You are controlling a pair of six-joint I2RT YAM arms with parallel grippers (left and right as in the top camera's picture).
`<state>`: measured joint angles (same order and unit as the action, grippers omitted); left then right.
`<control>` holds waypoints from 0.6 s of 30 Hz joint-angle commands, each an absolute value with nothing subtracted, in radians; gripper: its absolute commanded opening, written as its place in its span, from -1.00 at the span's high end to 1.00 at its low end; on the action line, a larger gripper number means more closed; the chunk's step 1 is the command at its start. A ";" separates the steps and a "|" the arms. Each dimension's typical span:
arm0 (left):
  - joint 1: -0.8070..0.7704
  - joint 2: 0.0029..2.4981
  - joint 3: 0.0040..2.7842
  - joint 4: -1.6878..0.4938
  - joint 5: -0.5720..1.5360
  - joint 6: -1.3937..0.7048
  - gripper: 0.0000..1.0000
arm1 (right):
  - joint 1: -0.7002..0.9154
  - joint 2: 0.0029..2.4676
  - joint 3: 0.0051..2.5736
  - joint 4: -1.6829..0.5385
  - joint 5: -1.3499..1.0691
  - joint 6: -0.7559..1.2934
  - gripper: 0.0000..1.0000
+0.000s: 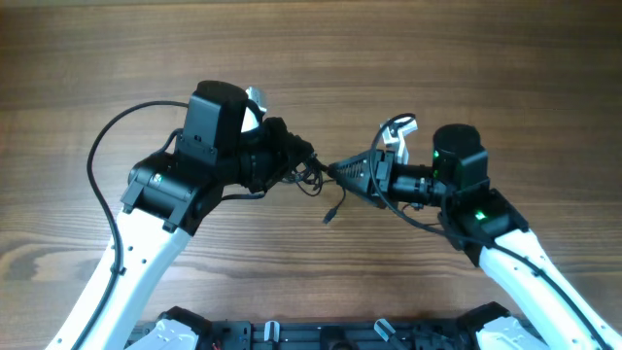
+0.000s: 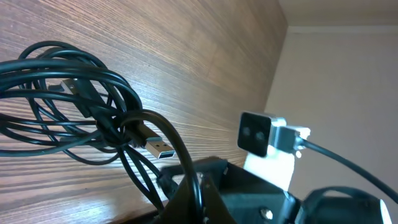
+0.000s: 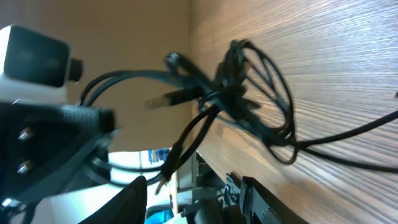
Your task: Untangle cables
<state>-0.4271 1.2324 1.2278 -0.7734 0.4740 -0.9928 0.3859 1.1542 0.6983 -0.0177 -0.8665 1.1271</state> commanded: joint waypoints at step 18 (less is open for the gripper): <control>-0.437 1.231 1.230 -0.765 0.489 -1.002 0.92 | 0.401 1.195 0.712 0.104 -0.877 1.260 0.31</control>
<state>-0.4271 1.2324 1.2278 -0.7734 0.4770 -0.9970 0.3859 1.1885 0.6983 0.0978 -0.8749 1.2316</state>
